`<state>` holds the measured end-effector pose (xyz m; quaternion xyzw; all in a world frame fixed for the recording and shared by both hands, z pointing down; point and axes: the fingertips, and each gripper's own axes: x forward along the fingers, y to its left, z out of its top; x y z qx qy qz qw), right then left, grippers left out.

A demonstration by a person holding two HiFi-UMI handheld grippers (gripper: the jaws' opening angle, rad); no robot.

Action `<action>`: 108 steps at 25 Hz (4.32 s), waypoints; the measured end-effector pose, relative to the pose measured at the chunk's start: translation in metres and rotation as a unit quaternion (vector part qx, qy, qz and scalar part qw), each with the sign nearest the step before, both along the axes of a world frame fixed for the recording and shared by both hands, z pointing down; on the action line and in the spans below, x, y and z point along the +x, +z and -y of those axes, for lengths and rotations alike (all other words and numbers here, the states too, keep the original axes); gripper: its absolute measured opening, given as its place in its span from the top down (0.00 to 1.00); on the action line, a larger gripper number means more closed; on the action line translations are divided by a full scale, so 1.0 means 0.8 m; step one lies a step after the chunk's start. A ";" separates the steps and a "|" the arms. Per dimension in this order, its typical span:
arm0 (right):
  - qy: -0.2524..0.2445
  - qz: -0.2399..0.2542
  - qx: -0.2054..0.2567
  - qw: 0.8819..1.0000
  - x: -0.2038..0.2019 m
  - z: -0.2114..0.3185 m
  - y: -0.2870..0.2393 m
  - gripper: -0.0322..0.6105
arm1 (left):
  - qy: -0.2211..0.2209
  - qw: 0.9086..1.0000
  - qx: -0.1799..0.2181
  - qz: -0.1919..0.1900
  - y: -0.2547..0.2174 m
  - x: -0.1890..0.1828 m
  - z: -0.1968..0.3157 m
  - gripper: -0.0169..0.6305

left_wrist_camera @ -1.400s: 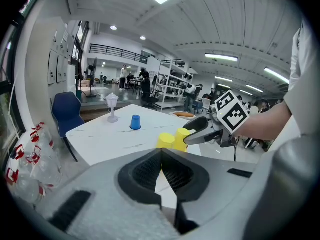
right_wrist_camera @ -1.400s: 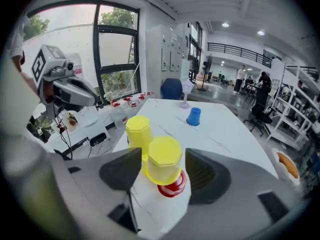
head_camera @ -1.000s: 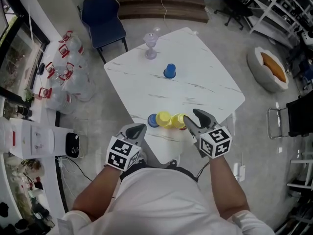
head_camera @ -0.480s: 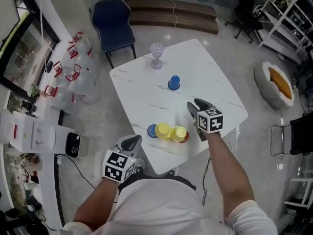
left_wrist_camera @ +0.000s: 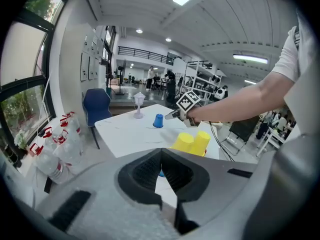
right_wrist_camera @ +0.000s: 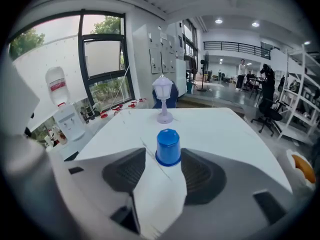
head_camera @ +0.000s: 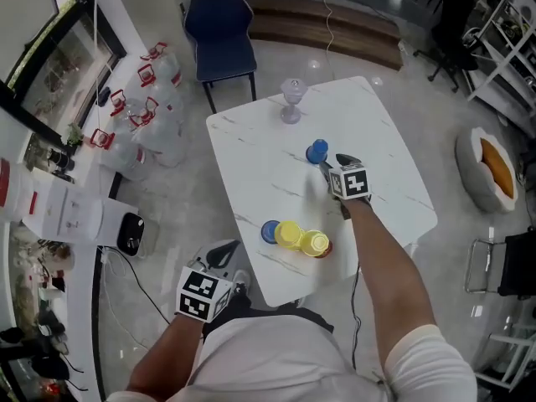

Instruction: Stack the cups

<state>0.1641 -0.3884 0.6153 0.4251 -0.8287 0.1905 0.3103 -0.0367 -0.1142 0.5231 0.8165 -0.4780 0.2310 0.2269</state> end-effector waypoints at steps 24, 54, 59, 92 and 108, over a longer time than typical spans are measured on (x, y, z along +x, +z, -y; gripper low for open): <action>-0.040 -0.055 -0.002 0.998 -0.029 0.056 0.037 0.61 | -0.023 1.000 -0.021 0.003 0.019 -0.031 -0.005 0.96; -0.023 -0.035 0.028 0.999 -0.036 -0.305 -0.166 0.61 | 0.194 0.980 0.037 -0.033 -0.024 0.050 0.018 0.96; -0.016 -0.036 0.015 0.999 -0.049 -0.304 -0.152 0.60 | 0.197 0.979 0.032 -0.035 -0.020 0.045 0.002 0.96; 0.138 0.110 0.022 0.984 0.020 -0.416 -0.122 0.92 | 0.197 0.979 0.034 -0.033 -0.021 0.038 -0.017 0.96; 0.124 0.099 0.000 0.987 0.009 -0.458 -0.078 0.94 | 0.218 0.975 0.024 -0.024 -0.011 0.042 -0.030 0.96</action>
